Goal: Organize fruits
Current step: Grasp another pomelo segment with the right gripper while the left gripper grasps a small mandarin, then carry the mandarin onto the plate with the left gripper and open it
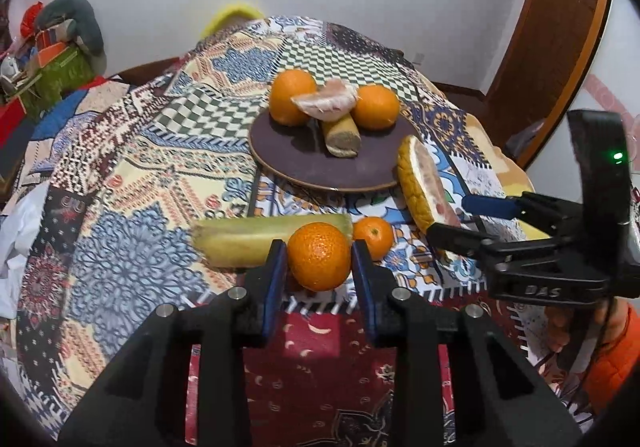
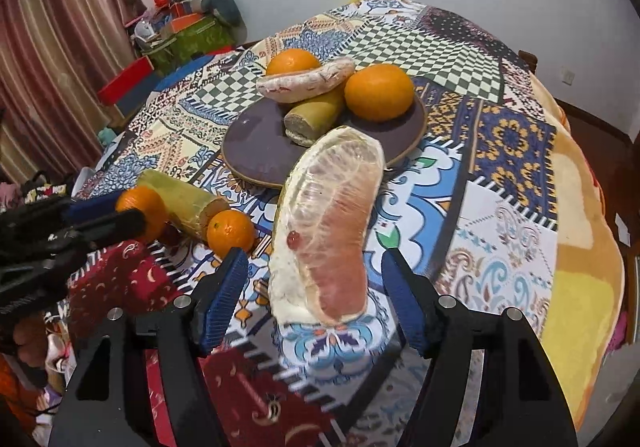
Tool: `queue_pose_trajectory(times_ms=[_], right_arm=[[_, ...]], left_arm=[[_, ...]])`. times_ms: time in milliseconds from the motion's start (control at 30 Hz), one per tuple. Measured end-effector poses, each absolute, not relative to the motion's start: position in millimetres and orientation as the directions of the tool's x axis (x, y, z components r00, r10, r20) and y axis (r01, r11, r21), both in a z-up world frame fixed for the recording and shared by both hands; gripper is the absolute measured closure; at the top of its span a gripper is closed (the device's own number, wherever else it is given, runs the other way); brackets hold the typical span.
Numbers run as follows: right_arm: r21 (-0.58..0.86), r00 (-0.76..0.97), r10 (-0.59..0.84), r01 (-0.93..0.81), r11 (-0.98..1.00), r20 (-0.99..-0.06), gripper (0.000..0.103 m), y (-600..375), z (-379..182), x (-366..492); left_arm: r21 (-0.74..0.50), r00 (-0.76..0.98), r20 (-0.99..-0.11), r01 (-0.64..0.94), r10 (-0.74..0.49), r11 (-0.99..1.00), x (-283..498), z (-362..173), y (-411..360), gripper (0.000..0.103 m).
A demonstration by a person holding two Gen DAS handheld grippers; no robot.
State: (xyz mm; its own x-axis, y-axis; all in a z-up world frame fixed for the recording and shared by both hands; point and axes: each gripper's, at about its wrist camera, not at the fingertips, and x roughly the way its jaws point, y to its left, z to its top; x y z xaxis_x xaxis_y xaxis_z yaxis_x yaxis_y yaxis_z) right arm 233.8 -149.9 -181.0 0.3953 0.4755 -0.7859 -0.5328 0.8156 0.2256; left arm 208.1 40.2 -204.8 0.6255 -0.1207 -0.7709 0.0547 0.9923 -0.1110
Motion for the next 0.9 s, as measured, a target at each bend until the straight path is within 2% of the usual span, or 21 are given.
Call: queue_pose_trajectory(times_ms=[233,267,400,900], right_arm=[[0.251,0.388,0.488,-0.522,0.815,-0.782,0.038,-144,-188,243],[0.254,0.388,0.492,-0.522,0.814,-0.780,0.044,-143,-187,244],[0.240,0.397,0.474,-0.512,0.825,-0.786,0.054,-143,-187,250],[0.243,0.457,0.516,-0.531,0.812,-0.724,0.056,-149,-161,244]], left_arm=[[-0.092,0.623,-0.776,0.042,-0.098,0.995,209,-210,45,0.070],[-0.091,0.622,-0.777,0.043,-0.098,0.995,210,-211,45,0.070],[-0.091,0.621,-0.778,0.044,-0.099,0.995,212,-213,43,0.070],[-0.084,0.672,-0.734,0.051,-0.096,0.995,220,-189,40,0.070]])
